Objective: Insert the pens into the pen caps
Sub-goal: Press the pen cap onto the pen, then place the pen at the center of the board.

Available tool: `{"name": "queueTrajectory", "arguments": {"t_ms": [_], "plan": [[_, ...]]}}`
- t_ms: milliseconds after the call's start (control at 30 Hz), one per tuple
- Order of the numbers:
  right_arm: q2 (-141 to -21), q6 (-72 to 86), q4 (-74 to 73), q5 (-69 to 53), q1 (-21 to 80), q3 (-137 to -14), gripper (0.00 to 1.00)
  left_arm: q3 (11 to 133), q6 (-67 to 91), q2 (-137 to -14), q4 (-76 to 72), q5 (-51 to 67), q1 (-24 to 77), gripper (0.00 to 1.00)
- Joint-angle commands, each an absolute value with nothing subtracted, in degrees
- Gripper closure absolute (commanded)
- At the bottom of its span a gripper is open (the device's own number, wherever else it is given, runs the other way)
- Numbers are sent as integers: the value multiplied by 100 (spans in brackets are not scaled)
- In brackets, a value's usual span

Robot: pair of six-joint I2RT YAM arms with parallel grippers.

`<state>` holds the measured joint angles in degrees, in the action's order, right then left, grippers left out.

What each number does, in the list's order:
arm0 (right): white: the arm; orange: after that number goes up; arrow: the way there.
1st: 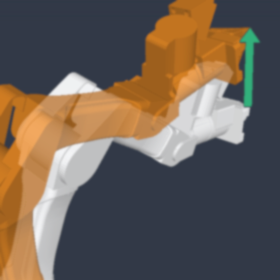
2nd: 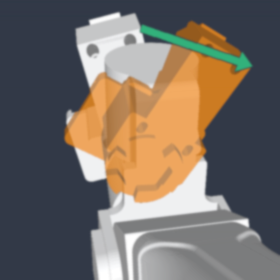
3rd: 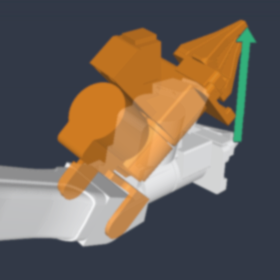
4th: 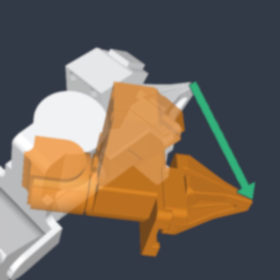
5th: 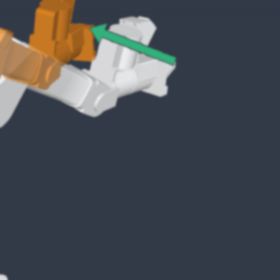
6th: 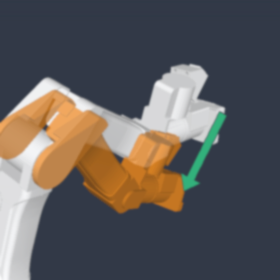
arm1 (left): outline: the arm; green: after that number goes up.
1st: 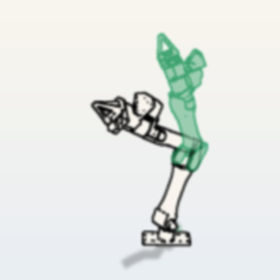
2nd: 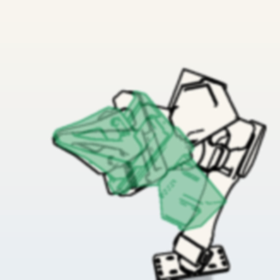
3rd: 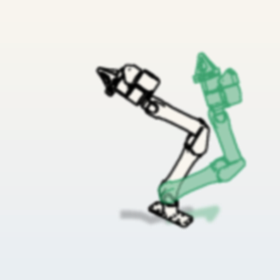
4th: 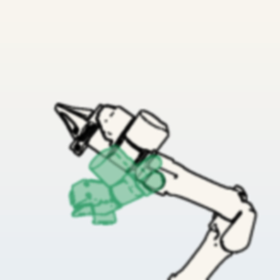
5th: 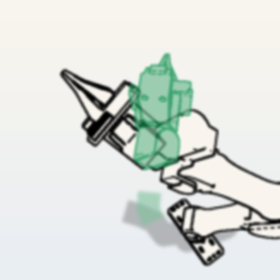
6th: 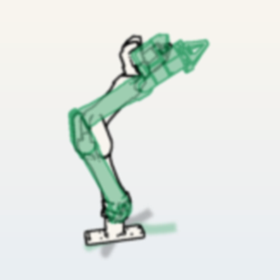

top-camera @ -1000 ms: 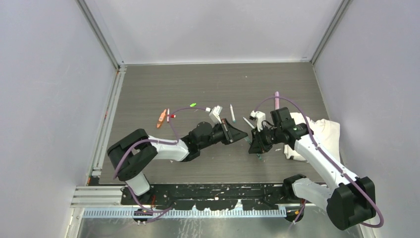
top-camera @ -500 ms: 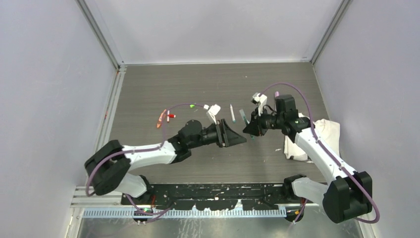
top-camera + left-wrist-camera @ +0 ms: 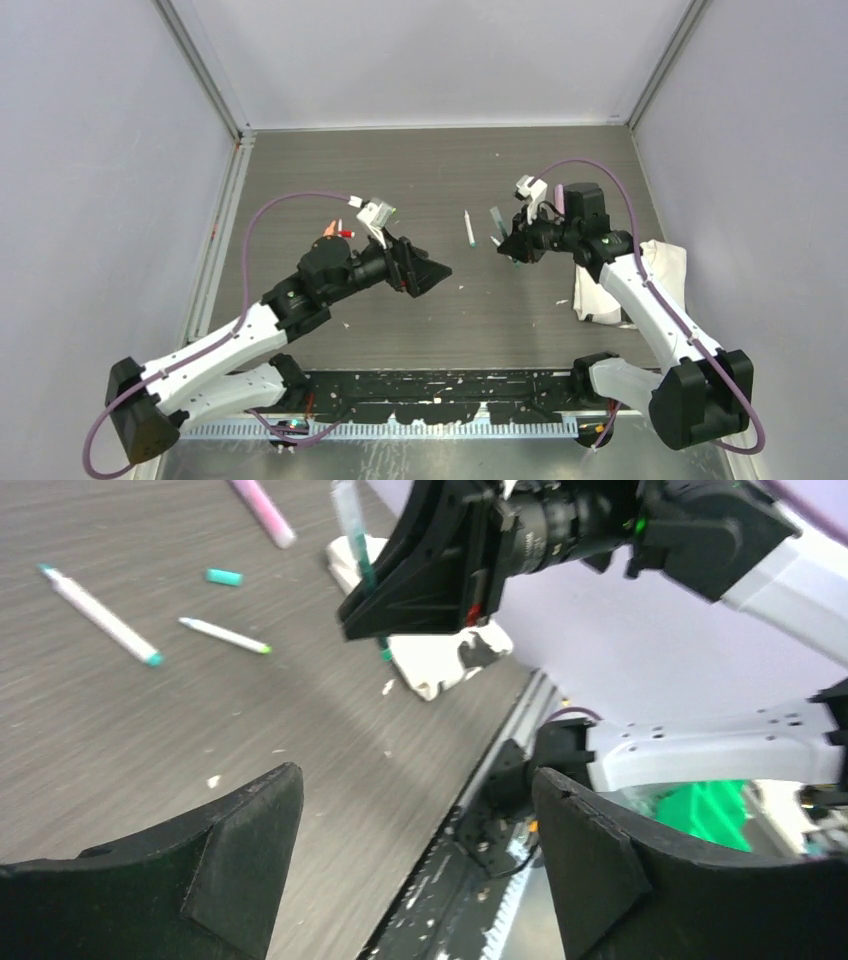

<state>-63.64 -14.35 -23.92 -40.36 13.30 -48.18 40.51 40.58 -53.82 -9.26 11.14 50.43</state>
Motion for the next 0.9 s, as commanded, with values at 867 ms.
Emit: {"name": "queueTrajectory", "arguments": {"t_ms": [867], "plan": [[-9744, -535, -1797, -85, -110, -6159, 79, 5564, 52, -5747, 3077, -621, 4614, 7]]}}
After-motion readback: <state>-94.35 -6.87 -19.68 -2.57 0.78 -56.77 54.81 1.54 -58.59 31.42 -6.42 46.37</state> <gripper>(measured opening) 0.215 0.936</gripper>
